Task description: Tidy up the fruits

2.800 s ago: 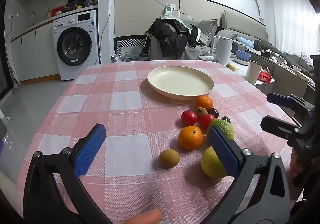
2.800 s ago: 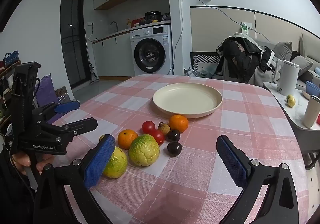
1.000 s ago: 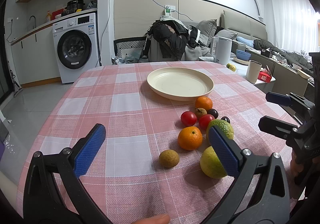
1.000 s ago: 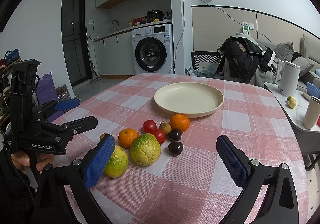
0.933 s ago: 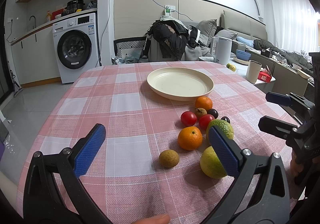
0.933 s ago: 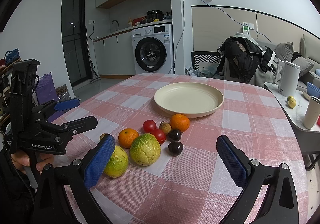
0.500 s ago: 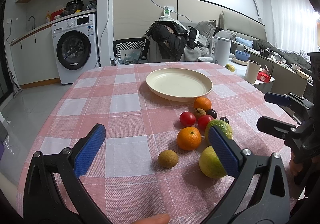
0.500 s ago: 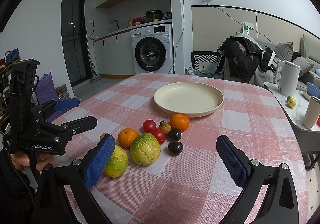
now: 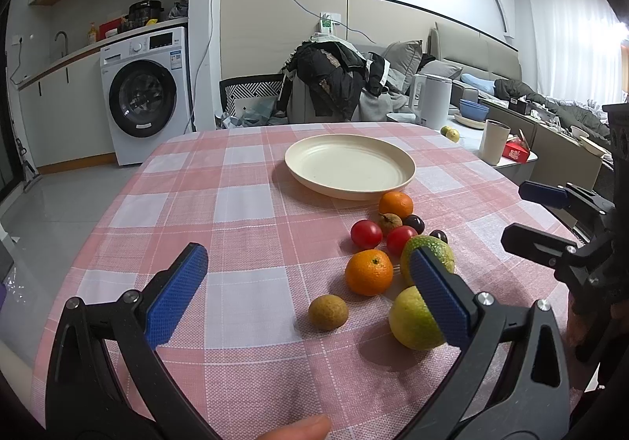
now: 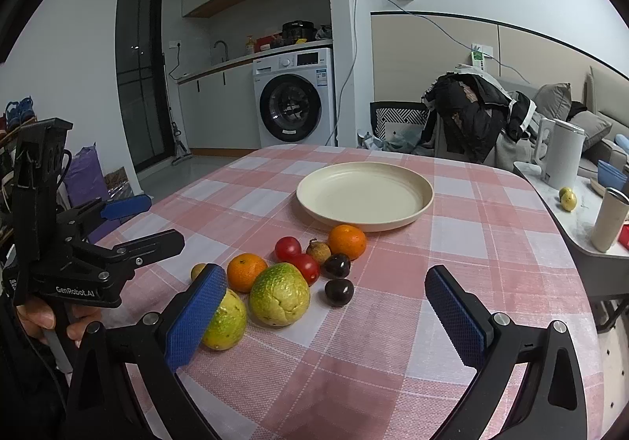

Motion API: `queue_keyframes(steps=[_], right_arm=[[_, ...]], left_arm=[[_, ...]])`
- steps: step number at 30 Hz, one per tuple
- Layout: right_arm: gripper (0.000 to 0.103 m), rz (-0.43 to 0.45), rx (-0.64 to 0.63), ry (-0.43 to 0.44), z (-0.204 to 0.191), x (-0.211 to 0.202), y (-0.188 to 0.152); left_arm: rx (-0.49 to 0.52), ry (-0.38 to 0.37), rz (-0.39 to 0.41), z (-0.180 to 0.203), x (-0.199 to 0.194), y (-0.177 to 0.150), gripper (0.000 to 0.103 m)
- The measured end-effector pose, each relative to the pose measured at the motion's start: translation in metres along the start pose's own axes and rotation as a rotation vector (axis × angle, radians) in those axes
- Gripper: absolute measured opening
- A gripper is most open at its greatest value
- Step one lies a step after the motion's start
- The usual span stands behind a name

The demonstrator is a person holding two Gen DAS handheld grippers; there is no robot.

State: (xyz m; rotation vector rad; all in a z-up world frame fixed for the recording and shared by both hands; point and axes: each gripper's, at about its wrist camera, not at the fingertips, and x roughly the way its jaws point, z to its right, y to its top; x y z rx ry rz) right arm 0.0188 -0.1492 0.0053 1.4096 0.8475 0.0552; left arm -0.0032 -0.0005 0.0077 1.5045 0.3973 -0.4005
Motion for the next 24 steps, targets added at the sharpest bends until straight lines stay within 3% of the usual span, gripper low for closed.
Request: queue_keyframes(steps=[16, 22, 24], right_arm=[[0.103, -0.054, -0.002, -0.053, 0.0, 0.009, 0.001], [0.102, -0.136, 0.039, 0.001, 0.002, 0.023, 0.002], [0.097, -0.17, 0.058, 0.015, 0.003, 0.029, 0.002]], left_arm=[[-0.007, -0.01, -0.027, -0.003, 0.006, 0.001, 0.102], [0.015, -0.014, -0.076, -0.006, 0.017, 0.0, 0.102], [0.018, -0.001, -0.087, -0.009, 0.019, 0.0, 0.102]])
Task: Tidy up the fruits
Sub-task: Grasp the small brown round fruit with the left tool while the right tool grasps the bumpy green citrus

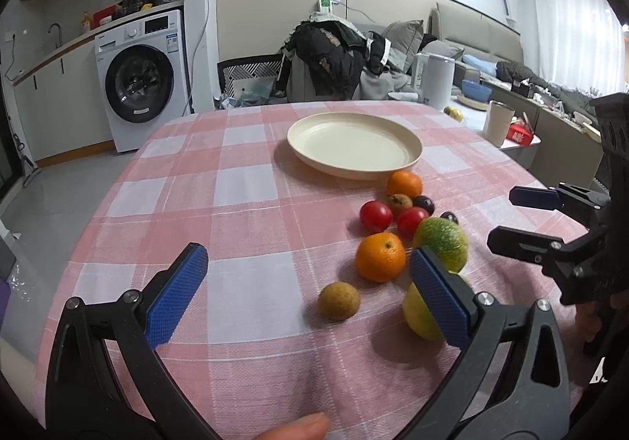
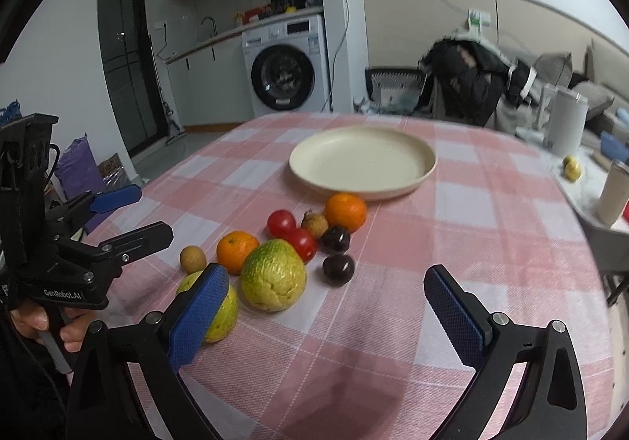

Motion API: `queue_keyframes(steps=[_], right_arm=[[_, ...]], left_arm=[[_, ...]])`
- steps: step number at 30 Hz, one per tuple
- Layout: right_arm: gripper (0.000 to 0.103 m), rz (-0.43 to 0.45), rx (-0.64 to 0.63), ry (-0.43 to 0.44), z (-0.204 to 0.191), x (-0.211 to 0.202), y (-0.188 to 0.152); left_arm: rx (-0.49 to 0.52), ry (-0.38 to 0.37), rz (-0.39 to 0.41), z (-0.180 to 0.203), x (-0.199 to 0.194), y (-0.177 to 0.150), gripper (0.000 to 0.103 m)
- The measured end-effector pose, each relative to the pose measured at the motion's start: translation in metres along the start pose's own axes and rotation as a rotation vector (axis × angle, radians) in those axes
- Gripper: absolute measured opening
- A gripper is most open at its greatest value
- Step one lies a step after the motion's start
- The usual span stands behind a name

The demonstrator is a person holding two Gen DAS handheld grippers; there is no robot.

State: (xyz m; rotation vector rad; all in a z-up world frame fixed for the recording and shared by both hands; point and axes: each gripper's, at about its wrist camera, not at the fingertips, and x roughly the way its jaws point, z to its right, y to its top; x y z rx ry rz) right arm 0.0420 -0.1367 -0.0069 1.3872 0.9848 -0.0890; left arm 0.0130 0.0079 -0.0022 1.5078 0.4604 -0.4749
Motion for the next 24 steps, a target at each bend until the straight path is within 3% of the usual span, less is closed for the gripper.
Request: queue_keyframes(steps=[4, 7, 10, 14, 19, 24], right_arm=[[0.086, -0.059, 0.03, 0.01, 0.001, 0.011, 0.001], [0.081, -0.089, 0.061, 0.041, 0.001, 0.018, 0.002], [0.071, -0.122, 0.096, 0.069, 0.002, 0.025, 0.003], [0.067, -0.151, 0.14, 0.115, 0.004, 0.031, 0.004], [0.065, -0.173, 0.148, 0.143, -0.001, 0.039, 0.004], [0.056, -0.193, 0.192, 0.189, 0.0, 0.046, 0.006]], left_arm=[[0.002, 0.004, -0.049, -0.006, 0.008, -0.001, 0.101], [0.019, 0.003, -0.098, -0.009, 0.017, -0.003, 0.09], [0.019, -0.027, -0.144, -0.011, 0.024, -0.007, 0.085], [0.026, -0.054, -0.183, -0.011, 0.031, -0.011, 0.081], [0.037, -0.075, -0.246, -0.007, 0.042, -0.014, 0.063], [0.047, -0.112, -0.277, -0.004, 0.049, -0.015, 0.053]])
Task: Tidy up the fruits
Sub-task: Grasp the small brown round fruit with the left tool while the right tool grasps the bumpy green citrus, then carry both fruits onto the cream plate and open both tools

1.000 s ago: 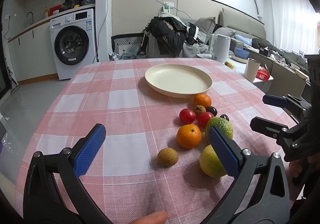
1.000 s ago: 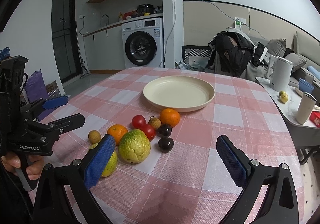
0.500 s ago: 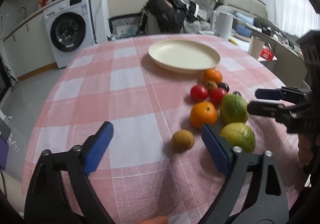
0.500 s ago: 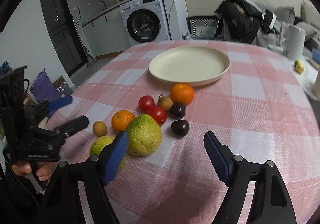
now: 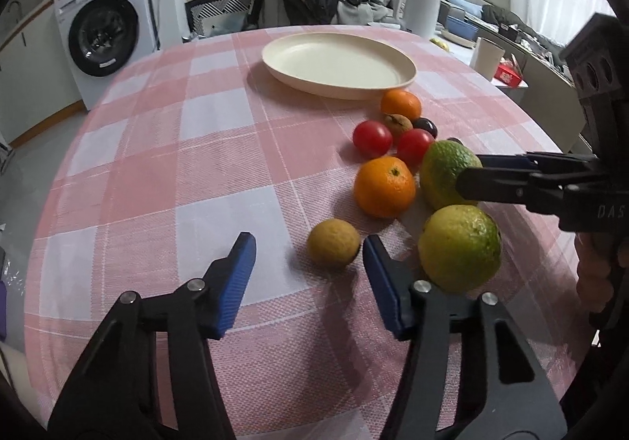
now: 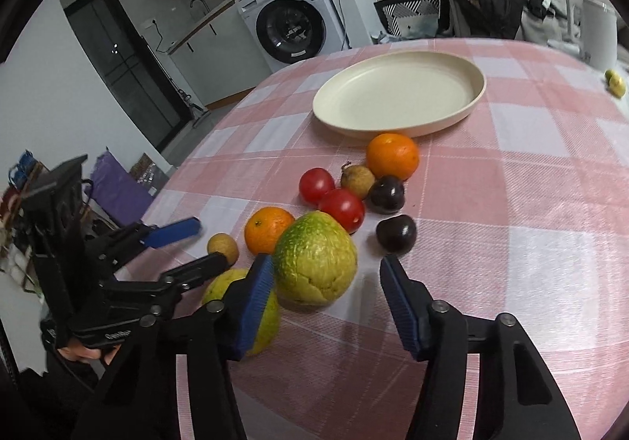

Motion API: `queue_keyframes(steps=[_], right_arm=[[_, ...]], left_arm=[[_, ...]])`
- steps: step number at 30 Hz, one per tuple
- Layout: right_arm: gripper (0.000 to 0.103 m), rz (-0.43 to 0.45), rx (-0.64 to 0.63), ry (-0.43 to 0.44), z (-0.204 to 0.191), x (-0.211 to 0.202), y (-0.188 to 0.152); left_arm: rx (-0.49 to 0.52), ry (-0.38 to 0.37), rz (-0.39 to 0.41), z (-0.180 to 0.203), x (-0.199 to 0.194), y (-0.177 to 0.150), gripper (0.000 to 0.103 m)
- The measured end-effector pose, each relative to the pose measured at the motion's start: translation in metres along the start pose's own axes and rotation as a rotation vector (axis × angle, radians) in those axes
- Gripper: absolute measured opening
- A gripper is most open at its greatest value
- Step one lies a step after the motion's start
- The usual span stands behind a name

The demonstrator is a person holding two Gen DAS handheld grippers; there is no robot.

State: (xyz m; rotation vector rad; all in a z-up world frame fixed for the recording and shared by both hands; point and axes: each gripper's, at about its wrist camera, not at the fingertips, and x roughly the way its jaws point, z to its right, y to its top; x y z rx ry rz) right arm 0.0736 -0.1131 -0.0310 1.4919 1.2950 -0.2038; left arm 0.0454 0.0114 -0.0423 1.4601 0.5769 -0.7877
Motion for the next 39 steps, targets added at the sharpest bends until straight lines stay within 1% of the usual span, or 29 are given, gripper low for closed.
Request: queue_keyframes(steps=[2, 4, 6, 10, 16, 22, 28, 34, 39], right_arm=[[0.054, -0.004, 0.004, 0.013, -0.001, 0.001, 0.001], [0.053, -0.016, 0.015, 0.027, -0.002, 0.004, 0.002], [0.051, -0.025, 0.021, 0.035, -0.001, 0.006, 0.002], [0.049, -0.027, 0.021, 0.037, -0.002, 0.006, 0.001], [0.048, -0.003, 0.01, 0.021, 0.002, -0.001, -0.002], [0.048, 0.053, -0.005, 0.012, 0.007, -0.017, -0.003], [0.048, 0.132, -0.016, 0.005, 0.009, -0.036, 0.001], [0.048, 0.15, -0.031, -0.008, 0.008, -0.043, 0.005], [0.048, 0.198, -0.034, -0.025, 0.008, -0.048, 0.009]], left_arm=[[0.006, -0.016, -0.014, 0.002, 0.003, 0.0, 0.046], [0.008, -0.03, -0.026, 0.002, 0.006, 0.001, 0.033], [0.004, -0.045, -0.028, 0.003, 0.007, 0.002, 0.026], [0.005, -0.05, -0.015, 0.003, 0.005, 0.002, 0.026], [-0.002, -0.049, 0.034, 0.004, -0.004, 0.004, 0.025], [0.004, -0.044, 0.073, 0.011, -0.015, 0.007, 0.025], [0.012, -0.038, 0.121, 0.016, -0.024, 0.013, 0.025], [0.017, -0.032, 0.16, 0.023, -0.031, 0.02, 0.025], [0.026, -0.024, 0.193, 0.027, -0.034, 0.031, 0.025]])
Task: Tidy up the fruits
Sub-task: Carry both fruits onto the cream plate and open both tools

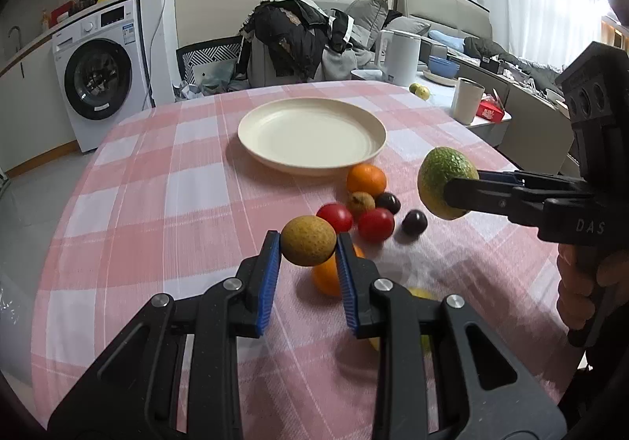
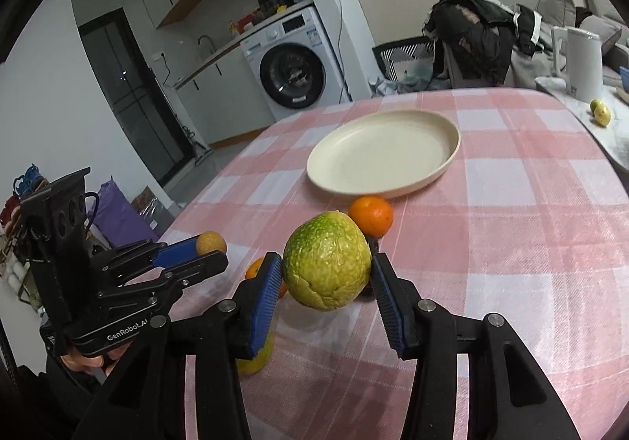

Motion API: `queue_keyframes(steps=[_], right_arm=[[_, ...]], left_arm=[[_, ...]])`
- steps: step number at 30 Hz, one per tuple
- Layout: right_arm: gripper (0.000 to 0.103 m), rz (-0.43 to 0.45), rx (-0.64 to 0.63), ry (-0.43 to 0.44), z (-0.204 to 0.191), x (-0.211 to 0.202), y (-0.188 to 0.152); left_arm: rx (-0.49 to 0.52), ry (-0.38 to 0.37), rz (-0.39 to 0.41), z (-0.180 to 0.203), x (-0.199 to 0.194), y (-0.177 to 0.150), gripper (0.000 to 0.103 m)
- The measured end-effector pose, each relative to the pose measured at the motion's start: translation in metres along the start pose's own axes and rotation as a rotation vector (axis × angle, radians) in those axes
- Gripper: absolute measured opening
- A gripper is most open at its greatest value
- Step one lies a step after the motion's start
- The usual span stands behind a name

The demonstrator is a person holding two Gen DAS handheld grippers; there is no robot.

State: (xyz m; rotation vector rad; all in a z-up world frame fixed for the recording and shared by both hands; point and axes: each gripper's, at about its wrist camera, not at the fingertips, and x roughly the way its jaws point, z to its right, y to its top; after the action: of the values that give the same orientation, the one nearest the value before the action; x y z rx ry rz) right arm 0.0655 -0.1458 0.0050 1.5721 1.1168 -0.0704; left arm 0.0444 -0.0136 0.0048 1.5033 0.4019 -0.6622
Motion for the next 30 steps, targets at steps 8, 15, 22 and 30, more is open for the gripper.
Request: queue_keyframes(steps=[8, 15, 22, 30], right_arm=[[0.048, 0.035, 0.003, -0.014, 0.006, -0.003, 0.016], [0.048, 0.055, 0.005, -0.035, 0.014, -0.002, 0.027], [0.048, 0.064, 0.005, -0.049, 0.02, 0.005, 0.041], [0.048, 0.066, 0.04, -0.047, 0.03, 0.018, 0.057]], left_arm=[[-0.006, 0.002, 0.025, 0.001, 0.011, 0.019, 0.025], [-0.013, -0.005, 0.043, 0.001, 0.027, 0.033, 0.025], [-0.028, -0.011, 0.054, -0.002, 0.043, 0.05, 0.025], [-0.024, -0.012, 0.046, -0.005, 0.069, 0.071, 0.025]])
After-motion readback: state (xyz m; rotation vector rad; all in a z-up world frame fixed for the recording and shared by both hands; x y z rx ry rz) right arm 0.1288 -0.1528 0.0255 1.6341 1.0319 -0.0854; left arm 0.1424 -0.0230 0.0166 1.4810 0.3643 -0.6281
